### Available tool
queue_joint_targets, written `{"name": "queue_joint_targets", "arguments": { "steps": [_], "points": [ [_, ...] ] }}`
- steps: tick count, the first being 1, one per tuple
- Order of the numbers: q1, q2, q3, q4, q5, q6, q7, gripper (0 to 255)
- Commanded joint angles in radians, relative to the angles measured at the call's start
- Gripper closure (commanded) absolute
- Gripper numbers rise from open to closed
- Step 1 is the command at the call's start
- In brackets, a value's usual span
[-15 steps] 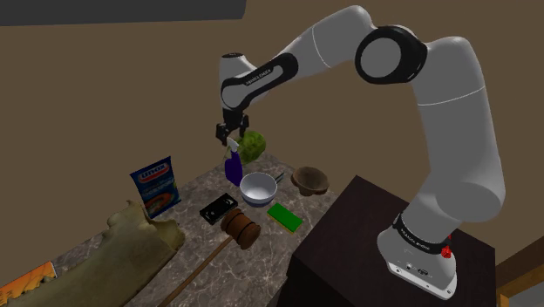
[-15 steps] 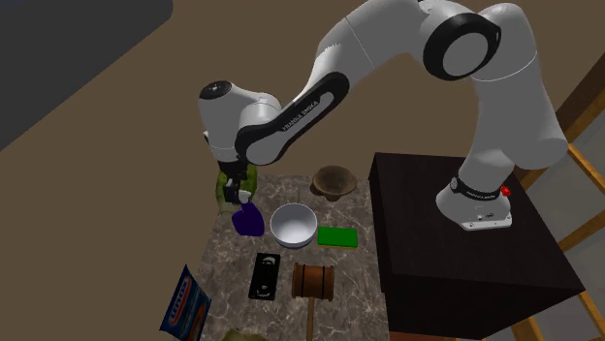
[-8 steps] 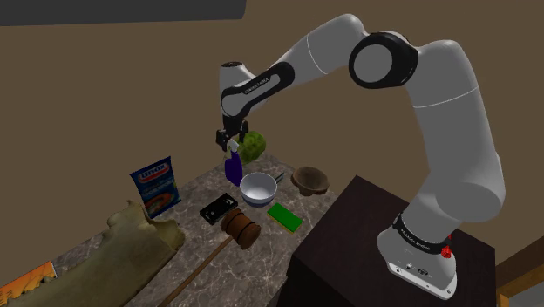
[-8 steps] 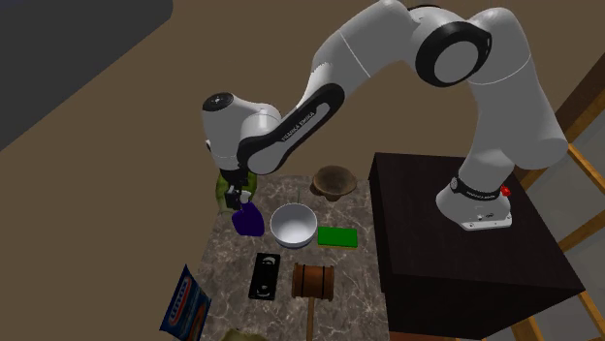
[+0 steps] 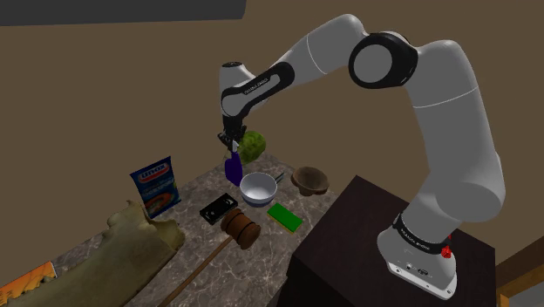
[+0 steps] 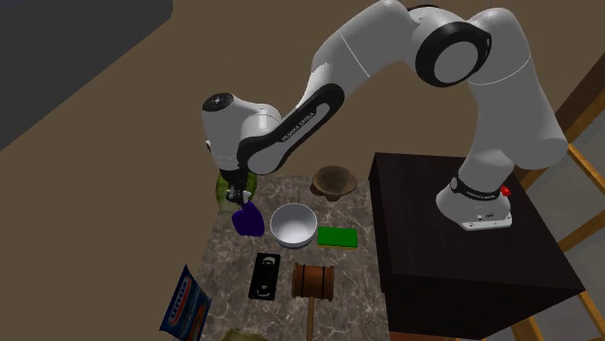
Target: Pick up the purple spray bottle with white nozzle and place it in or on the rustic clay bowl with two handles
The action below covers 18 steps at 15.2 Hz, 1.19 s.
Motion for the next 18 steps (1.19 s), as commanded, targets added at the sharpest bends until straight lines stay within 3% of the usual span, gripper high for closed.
{"name": "queue_joint_targets", "arguments": {
  "steps": [1,7,18],
  "points": [
    [0.000,0.000,0.000,0.000,0.000,0.000,0.000,255],
    [0.000,0.000,0.000,0.000,0.000,0.000,0.000,255],
    [-0.005,-0.085,0.008,0.016,0.011,-0.101,-0.008,255]
  ]
}}
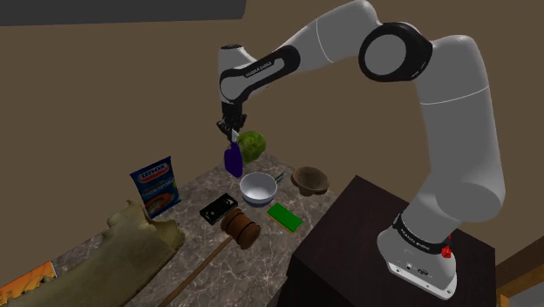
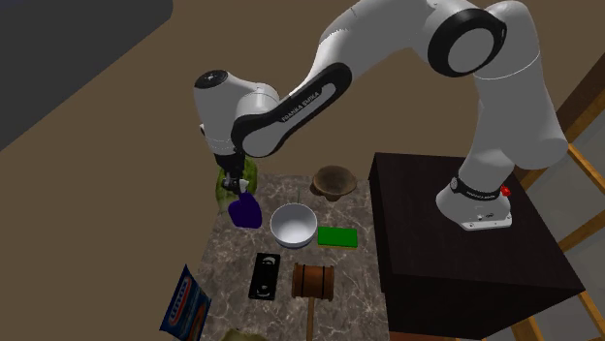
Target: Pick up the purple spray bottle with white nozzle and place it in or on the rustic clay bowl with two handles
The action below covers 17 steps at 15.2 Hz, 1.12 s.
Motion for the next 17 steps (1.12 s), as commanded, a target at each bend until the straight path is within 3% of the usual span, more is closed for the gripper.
{"name": "queue_joint_targets", "arguments": {
  "steps": [1,17],
  "points": [
    [-0.002,-0.017,0.001,-0.001,0.002,-0.016,-0.002,255],
    [-0.004,-0.104,0.009,0.082,0.015,-0.186,-0.012,255]
  ]
}}
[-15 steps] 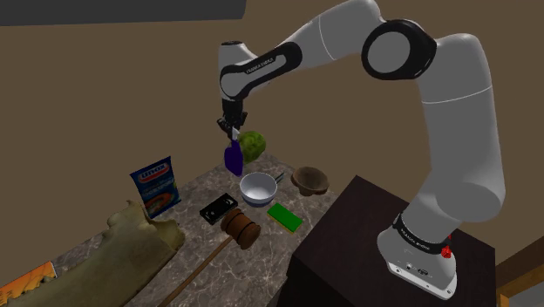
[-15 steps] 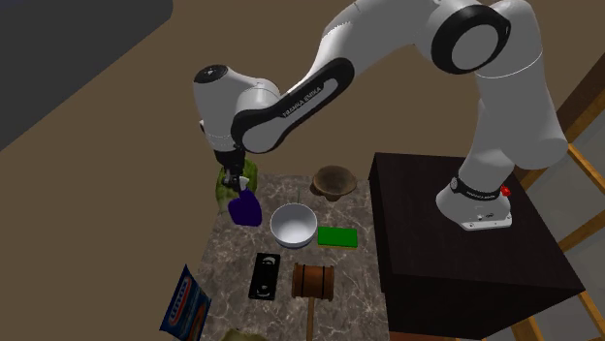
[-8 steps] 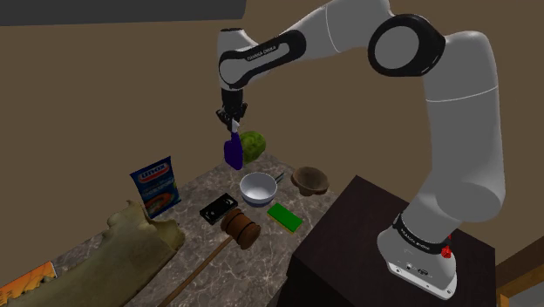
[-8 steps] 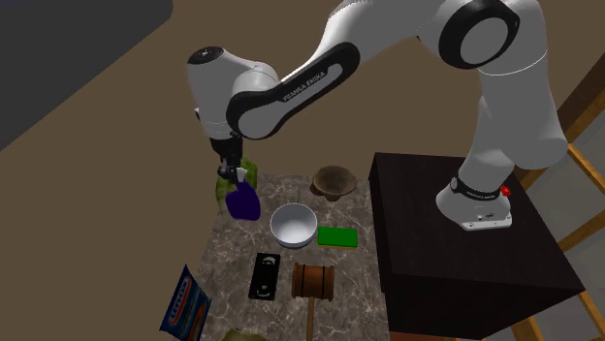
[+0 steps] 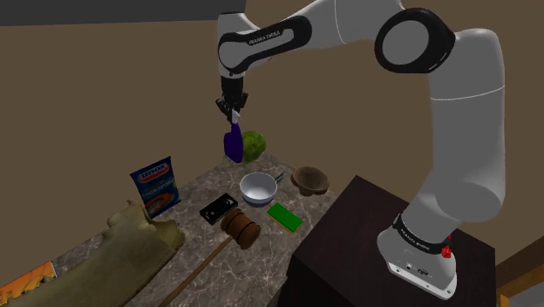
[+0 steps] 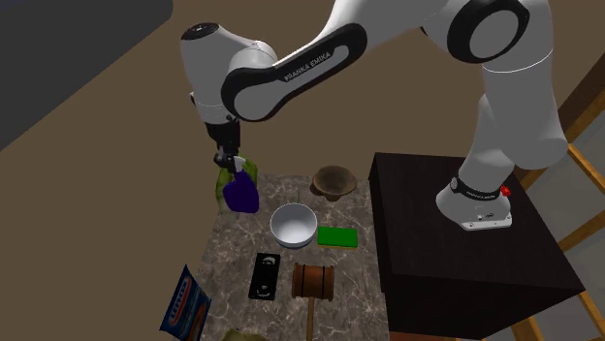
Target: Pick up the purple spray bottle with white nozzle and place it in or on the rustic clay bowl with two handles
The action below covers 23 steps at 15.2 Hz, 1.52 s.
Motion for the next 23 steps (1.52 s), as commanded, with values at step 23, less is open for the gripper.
{"name": "queue_joint_targets", "arguments": {
  "steps": [23],
  "points": [
    [-0.158,-0.661,-0.079,-0.663,0.075,0.009,-0.253,255]
  ]
}}
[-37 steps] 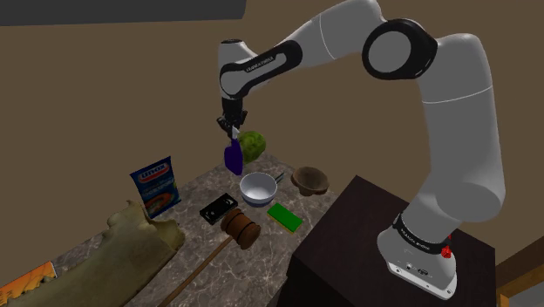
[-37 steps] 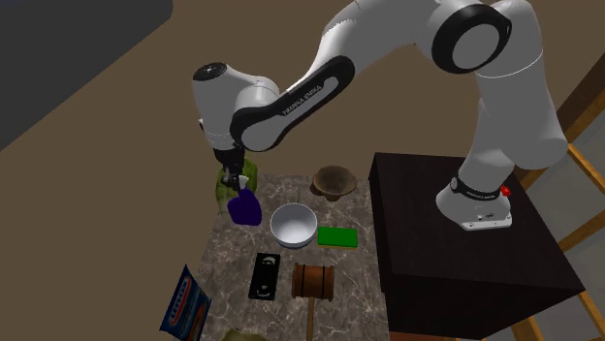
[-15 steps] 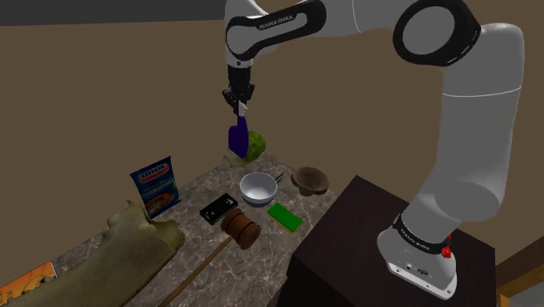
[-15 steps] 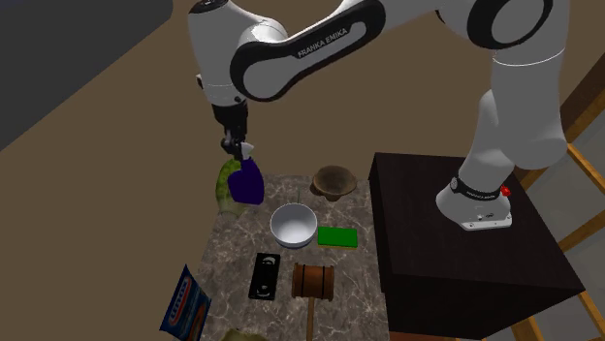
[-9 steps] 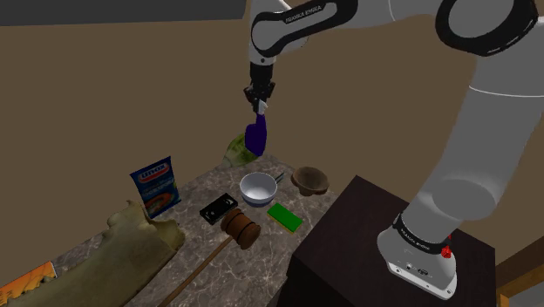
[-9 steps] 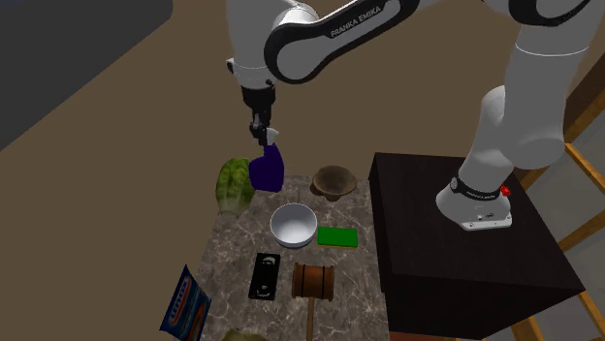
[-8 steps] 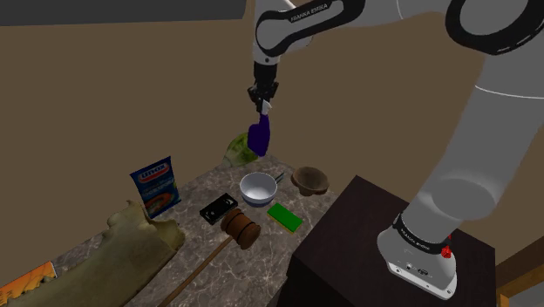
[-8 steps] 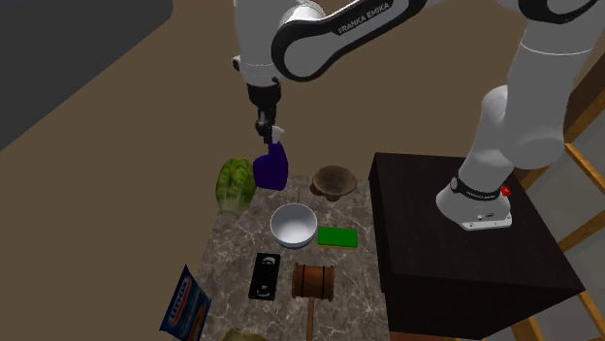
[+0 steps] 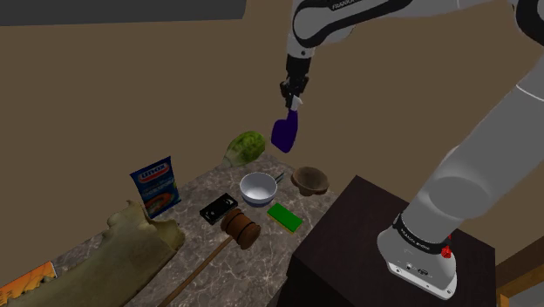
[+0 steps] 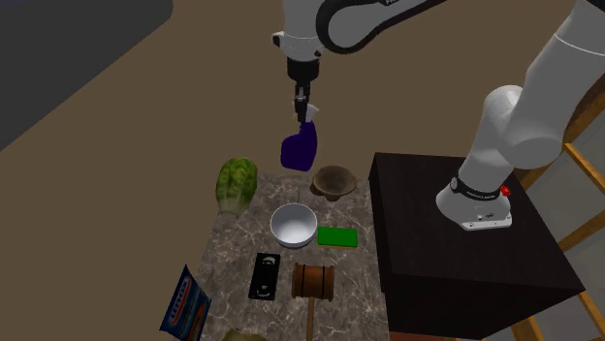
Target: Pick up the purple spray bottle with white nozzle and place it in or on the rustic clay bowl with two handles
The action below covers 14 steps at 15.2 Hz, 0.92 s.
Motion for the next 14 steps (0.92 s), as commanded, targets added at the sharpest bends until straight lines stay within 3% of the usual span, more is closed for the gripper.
{"name": "queue_joint_targets", "arguments": {
  "steps": [1,9,14],
  "points": [
    [-0.013,-0.064,-0.016,-0.056,0.001,-0.007,-0.031,255],
    [-0.074,-0.310,-0.107,-0.221,-0.027,-0.087,-0.169,255],
    [-0.074,-0.295,-0.109,-0.276,-0.028,-0.017,-0.168,255]
  ]
}}
